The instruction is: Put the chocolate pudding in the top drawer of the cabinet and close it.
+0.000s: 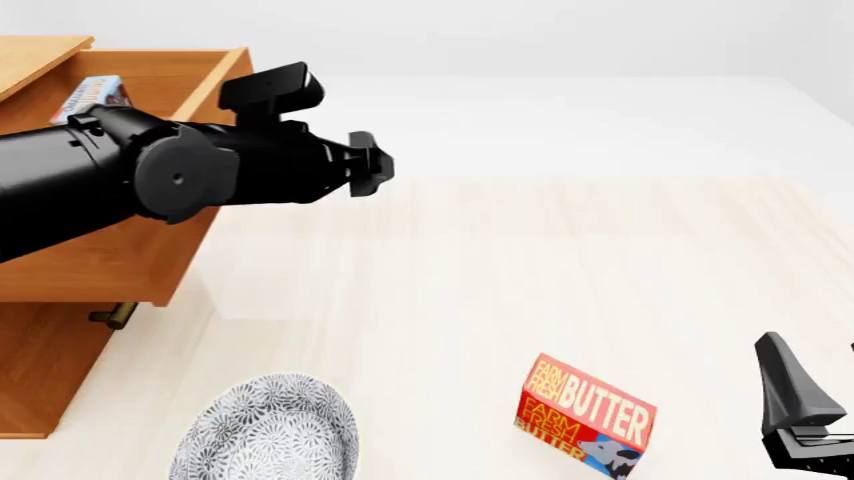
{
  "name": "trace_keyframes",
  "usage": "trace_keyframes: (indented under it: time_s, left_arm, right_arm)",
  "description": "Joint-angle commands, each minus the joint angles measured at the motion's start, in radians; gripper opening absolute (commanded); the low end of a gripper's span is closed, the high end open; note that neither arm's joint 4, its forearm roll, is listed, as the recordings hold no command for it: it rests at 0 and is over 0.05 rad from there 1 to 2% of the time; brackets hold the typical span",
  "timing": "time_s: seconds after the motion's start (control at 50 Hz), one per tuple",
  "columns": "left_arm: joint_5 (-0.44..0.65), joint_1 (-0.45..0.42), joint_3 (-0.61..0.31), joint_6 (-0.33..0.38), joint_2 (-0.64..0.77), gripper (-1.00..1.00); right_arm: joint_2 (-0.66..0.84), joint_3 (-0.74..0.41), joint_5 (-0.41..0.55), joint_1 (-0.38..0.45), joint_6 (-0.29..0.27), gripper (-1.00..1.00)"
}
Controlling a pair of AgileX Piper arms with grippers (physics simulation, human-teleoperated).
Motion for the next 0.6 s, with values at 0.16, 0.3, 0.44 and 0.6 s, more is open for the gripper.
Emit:
trace_keyframes:
  time_s: [0.16,0.3,0.44,0.6]
  left_arm:
    - [-0.009,0.052,0.033,0.018,-0.021,1.00]
    - [-0.008,0.070,0.024,0.026,-0.020,1.00]
    - [0.001,0.086,0.023,0.034,-0.028,1.00]
    - [-0.007,0.101,0.034,0.035,-0.025,1.00]
  right_arm:
    - [0.000,0.000,0.000,0.000,0.000,1.00]
    - [0.000,0.000,0.000,0.000,0.000,1.00]
    - [0.000,0.000,0.000,0.000,0.000,1.00]
    - [0.000,0.000,0.000,0.000,0.000,1.00]
